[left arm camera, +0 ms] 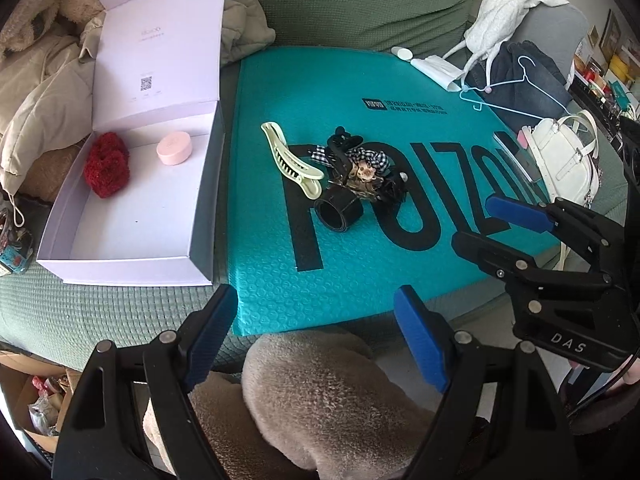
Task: Organize objects
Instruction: 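Withdraw both open tools from the box back toward the mat, then grasp the black hair tie with the left tool while the right tool grasps the black bow clip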
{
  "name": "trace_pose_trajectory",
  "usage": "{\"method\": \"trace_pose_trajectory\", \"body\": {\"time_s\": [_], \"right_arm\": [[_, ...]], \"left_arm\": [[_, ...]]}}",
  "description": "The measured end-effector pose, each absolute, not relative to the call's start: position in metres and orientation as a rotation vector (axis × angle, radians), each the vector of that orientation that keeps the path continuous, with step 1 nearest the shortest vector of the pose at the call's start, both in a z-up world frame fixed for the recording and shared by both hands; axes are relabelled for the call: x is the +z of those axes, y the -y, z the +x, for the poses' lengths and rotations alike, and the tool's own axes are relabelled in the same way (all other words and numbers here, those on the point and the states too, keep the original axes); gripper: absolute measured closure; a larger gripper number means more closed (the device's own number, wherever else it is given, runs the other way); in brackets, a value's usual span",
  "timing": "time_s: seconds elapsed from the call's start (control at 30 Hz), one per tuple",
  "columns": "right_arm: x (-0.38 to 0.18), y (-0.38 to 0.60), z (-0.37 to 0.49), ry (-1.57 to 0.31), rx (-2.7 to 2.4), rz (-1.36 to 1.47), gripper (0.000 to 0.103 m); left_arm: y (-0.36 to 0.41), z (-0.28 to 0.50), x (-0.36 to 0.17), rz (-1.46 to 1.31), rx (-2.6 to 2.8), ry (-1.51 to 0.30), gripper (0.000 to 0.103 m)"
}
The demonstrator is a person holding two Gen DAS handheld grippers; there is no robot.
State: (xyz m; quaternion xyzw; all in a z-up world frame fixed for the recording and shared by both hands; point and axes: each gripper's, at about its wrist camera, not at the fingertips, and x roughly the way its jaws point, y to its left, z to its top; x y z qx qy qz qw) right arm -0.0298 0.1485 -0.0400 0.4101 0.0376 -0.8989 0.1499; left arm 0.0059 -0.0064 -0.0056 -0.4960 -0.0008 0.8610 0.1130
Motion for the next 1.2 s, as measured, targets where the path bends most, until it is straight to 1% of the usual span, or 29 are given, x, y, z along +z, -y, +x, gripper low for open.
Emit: {"method": "trace_pose_trajectory", "body": {"time_s": [0.27, 0.43, 0.6, 0.77, 1.03, 1.13, 1.2], "right_arm": [[-0.063, -0.16, -0.047, -0.065, -2.549, 1.223, 0.047], [-0.075, -0.168, -0.064, -0.042, -2.546, 1.252, 0.047], [-0.087, -0.175, -0.082, -0.065, -2.573, 1.256, 0.047], [-0.095, -0.184, -0.102, 0.015, -2.591, 1.247, 0.047], [-0.103, -0.188, -0.125, 0.1, -2.595, 1.228, 0.047], [-0.106, -0.187, -0.133, 0.132, -2.589, 1.231, 0.043], [-0.11, -0.187, -0.138, 0.139, -2.586, 1.243, 0.042]], "left_arm": [[-0.012, -0.018, -0.031, -1.483, 2.463, 0.0, 0.023], [-0.014, -0.042, -0.046, -1.505, 2.434, 0.064, 0.024], [-0.016, -0.063, -0.062, -1.501, 2.405, 0.143, 0.024], [-0.02, -0.083, -0.074, -1.522, 2.406, 0.132, 0.024], [-0.018, -0.114, -0.076, -1.493, 2.432, 0.147, 0.024], [-0.02, -0.123, -0.082, -1.497, 2.418, 0.161, 0.024], [-0.02, -0.127, -0.087, -1.502, 2.413, 0.171, 0.024]]}}
